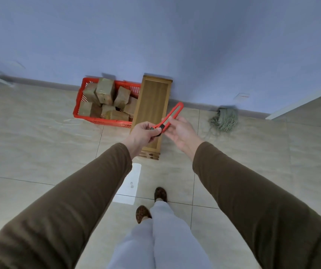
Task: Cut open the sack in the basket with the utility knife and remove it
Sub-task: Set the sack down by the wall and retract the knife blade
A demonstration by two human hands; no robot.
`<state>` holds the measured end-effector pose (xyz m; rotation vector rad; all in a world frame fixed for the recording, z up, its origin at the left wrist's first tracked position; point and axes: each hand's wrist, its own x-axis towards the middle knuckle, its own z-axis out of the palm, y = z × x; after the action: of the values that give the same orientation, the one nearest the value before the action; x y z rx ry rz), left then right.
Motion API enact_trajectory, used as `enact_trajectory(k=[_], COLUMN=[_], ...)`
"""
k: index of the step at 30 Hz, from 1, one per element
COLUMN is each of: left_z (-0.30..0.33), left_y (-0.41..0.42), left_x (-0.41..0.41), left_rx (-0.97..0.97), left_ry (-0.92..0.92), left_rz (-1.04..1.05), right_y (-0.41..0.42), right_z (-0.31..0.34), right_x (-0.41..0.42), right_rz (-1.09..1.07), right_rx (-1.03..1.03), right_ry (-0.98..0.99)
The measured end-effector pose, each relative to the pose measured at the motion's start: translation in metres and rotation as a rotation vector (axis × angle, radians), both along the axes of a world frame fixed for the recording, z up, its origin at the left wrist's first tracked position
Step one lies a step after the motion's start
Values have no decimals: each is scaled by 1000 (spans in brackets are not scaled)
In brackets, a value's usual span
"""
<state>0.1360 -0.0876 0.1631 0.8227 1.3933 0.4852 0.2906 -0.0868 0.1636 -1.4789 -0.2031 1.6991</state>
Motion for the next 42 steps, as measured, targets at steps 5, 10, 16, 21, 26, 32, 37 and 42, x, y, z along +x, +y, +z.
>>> enact_trajectory(k=[5,10,16,21,26,32,37,42], left_z=[-13,-36,-64,-99,-152,-216,-267,-307], left_y=[30,62,100,133,145,151,154,157], left_x=[-24,-55,-104,-148,-172,-166,-154,-142], left_rx=[-30,-61,-91,-80,-127,-118,-121,-108], left_ry=[48,43,47,32,32,27,72,111], left_rz=[-2,96,89,15,-52,-79,-83,-85], right_y=[24,45,67,79,78,78,82,90], right_z=[-17,-34,-61,-97,-141,-203,-253,-291], right_x=[-12,-40,-92,-137,-167,-167,-162,-152], right_rz=[-91,-92,-178,-282,-377,-456,-473,-414], right_rx=[-59,-112,-188,-264,-320,-368,-425,-461], right_ry=[-62,-84,-101,-112,-118,-113,-128,-184])
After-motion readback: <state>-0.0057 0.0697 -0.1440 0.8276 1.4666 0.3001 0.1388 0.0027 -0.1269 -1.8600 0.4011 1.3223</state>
